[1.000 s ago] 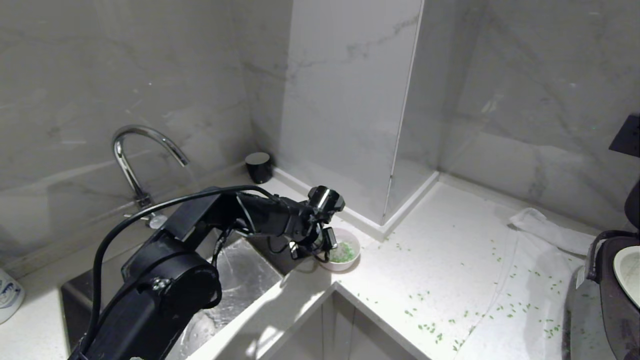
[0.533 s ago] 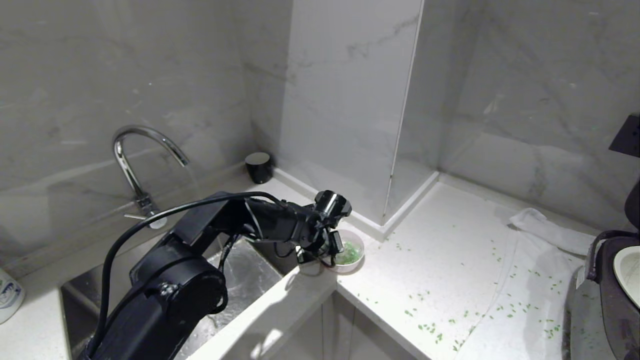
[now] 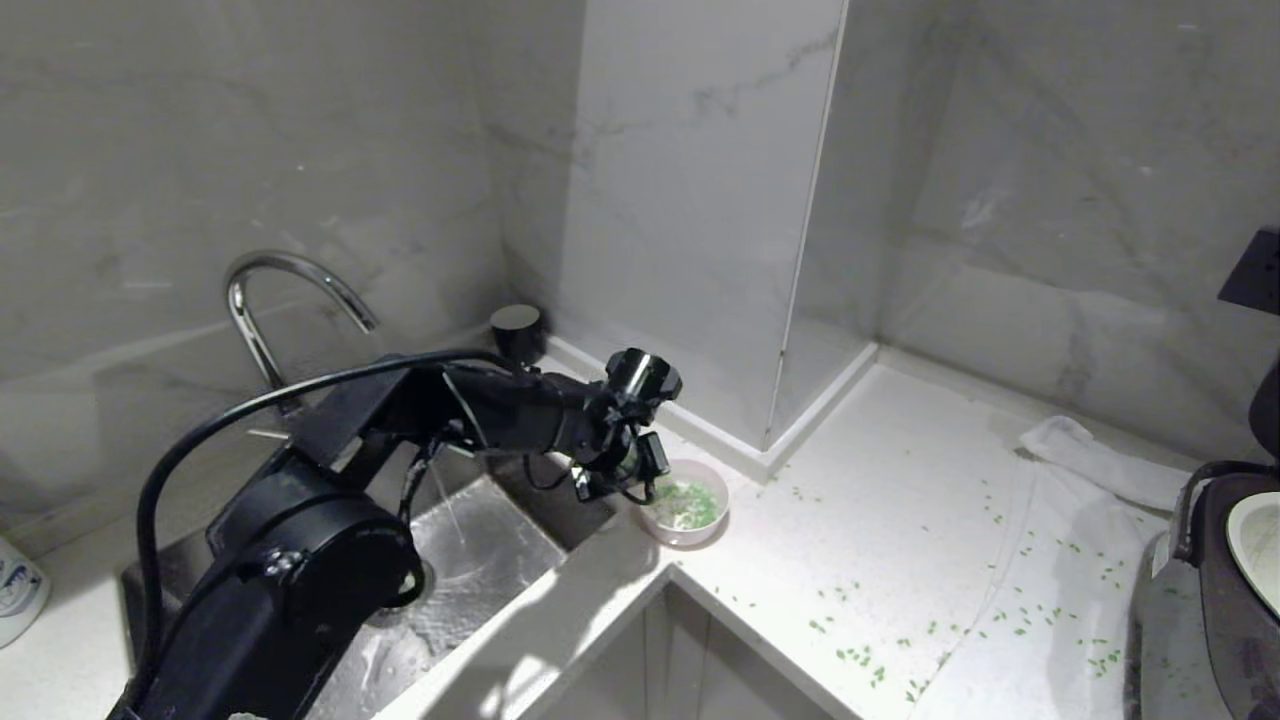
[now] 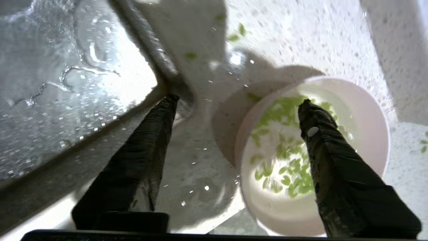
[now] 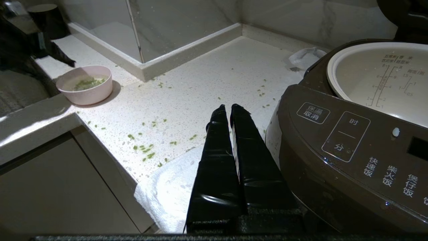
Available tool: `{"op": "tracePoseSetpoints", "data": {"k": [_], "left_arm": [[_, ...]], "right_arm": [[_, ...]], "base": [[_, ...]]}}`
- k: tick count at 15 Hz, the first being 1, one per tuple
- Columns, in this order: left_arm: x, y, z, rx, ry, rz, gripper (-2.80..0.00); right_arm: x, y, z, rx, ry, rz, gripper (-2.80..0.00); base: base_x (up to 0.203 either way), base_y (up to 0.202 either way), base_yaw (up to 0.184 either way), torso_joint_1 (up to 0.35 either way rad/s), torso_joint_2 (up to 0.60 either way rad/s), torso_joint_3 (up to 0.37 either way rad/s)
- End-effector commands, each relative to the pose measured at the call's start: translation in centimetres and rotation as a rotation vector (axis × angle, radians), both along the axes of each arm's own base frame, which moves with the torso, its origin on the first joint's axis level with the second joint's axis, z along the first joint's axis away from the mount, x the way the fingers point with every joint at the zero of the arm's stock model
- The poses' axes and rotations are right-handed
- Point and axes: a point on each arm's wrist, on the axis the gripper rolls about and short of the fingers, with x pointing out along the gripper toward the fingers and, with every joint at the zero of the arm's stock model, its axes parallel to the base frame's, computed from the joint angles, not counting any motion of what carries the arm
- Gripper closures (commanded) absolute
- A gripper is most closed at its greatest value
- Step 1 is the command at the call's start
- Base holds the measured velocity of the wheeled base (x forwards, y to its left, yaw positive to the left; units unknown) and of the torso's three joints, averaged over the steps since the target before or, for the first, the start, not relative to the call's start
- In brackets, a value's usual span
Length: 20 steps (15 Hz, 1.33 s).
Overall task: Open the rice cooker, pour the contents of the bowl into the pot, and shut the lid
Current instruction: Place the bowl on the table, then turn off the tap
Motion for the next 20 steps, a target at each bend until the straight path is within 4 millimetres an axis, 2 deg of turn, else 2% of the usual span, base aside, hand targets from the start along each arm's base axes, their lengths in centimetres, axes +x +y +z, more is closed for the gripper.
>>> {"op": "tracePoseSetpoints", "data": {"k": [1, 4, 6, 10, 12, 14, 17, 20], "left_arm": [[-0.2, 1.9, 3.4, -0.018, -0.019, 0.039, -2.80], [-1.0, 5.2, 6.9, -0.031, -0.013, 0.099, -2.80], [-2.0, 8.0, 7.8, -0.016, 0.020, 0.147, -2.80], [-5.0, 14.5, 7.8, 0.023, 0.110, 0.255, -2.80], [-6.7, 17.3, 7.3, -0.003, 0.121, 0.276, -2.80], [-7.9, 21.0, 6.7, -0.014, 0.103, 0.320, -2.80], [-7.6, 26.8, 6.7, -0.018, 0.078, 0.457, -2.80], [-6.5, 31.6, 6.1, 0.004, 0.045, 0.552, -2.80]], "right_arm": [[0.0, 0.0, -0.1, 0.000, 0.003, 0.001, 0.00], [0.0, 0.0, 0.0, 0.000, 0.002, 0.001, 0.00], [0.0, 0.0, -0.1, 0.000, 0.002, -0.001, 0.00], [0.0, 0.0, 0.0, 0.000, 0.002, 0.000, 0.00], [0.0, 0.0, -0.1, 0.000, 0.003, 0.001, 0.00], [0.0, 0.0, -0.1, 0.000, 0.002, 0.001, 0.00], [0.0, 0.0, 0.0, 0.000, 0.002, 0.001, 0.00], [0.0, 0.0, 0.0, 0.000, 0.002, -0.001, 0.00]], "base": [[0.000, 0.000, 0.000, 0.000, 0.00, 0.000], [0.000, 0.000, 0.000, 0.000, 0.00, 0.000], [0.000, 0.000, 0.000, 0.000, 0.00, 0.000], [0.000, 0.000, 0.000, 0.000, 0.00, 0.000], [0.000, 0.000, 0.000, 0.000, 0.00, 0.000], [0.000, 0.000, 0.000, 0.000, 0.00, 0.000], [0.000, 0.000, 0.000, 0.000, 0.00, 0.000], [0.000, 0.000, 0.000, 0.000, 0.00, 0.000]]}}
